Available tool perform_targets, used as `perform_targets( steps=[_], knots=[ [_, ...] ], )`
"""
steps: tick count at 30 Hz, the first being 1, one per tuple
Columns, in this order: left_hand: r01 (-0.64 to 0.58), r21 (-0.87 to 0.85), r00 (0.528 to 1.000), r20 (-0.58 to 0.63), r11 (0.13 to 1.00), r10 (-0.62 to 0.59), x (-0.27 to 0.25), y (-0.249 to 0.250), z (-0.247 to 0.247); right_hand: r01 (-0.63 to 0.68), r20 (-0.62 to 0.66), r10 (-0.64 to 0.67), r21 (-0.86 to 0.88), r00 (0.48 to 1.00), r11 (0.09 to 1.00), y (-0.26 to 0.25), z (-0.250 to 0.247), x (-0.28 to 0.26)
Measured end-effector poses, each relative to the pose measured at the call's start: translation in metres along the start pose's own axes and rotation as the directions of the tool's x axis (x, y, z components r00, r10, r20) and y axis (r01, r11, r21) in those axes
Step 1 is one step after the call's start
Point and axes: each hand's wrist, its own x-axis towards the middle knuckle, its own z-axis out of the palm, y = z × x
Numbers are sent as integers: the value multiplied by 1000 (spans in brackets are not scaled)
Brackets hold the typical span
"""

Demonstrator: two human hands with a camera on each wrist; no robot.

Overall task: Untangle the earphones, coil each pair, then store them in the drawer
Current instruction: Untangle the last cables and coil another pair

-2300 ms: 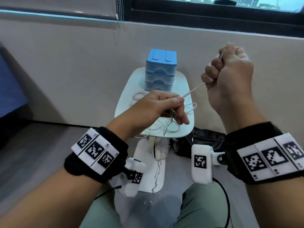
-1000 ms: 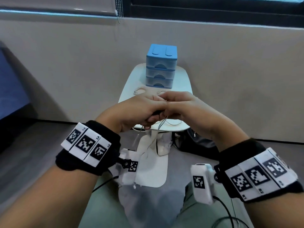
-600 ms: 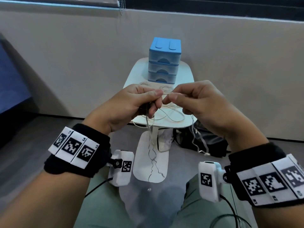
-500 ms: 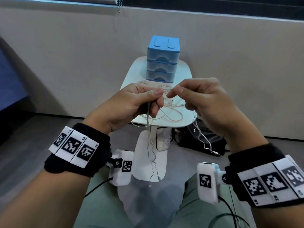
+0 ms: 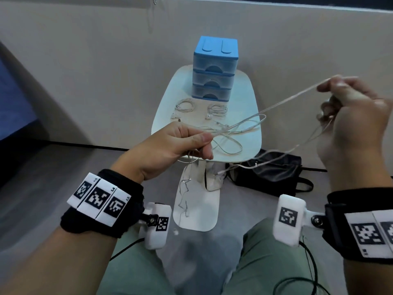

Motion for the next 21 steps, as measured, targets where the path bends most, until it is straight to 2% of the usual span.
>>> perform_targets(
  steps=[2,4,5,7,9,10,11,14,15,16,18,21],
  knots=[
    [3,-40,1000,-28,999,-4,1,1,2,-57,6,59,-179,998,982,8,-6,0],
    [-9,-115,997,-82,993,-1,3,4,6,-98,72,139,-406,988,908,14,-4,-7],
    [-20,-146,994,-108,989,4,5,5,8,-113,111,184,-461,977,880,15,1,-13],
    [-39,-185,988,-151,982,11,8,7,12,-124,204,242,-464,949,877,17,13,-26],
    [-43,-188,981,-192,981,7,12,8,17,-93,300,247,-447,921,890,18,27,-37],
    [-45,-186,977,-214,981,4,14,9,19,-88,358,269,-449,894,889,17,32,-42],
    [-46,-190,972,-235,981,0,15,9,21,-105,429,324,-460,843,882,17,36,-46],
    [-49,-223,964,-266,974,-12,18,11,25,-95,631,512,-572,583,814,17,45,-61],
    [-50,-234,963,-270,971,-16,18,12,27,-67,674,524,-580,521,812,21,47,-66],
    [-49,-243,961,-277,969,-21,19,13,28,-58,702,511,-560,496,827,25,50,-71],
    [-50,-253,952,-305,966,-31,18,14,29,-65,723,455,-497,520,865,34,55,-81],
    [-68,-296,940,-338,953,-38,17,14,29,-78,684,398,-448,611,890,43,62,-93]
  ],
)
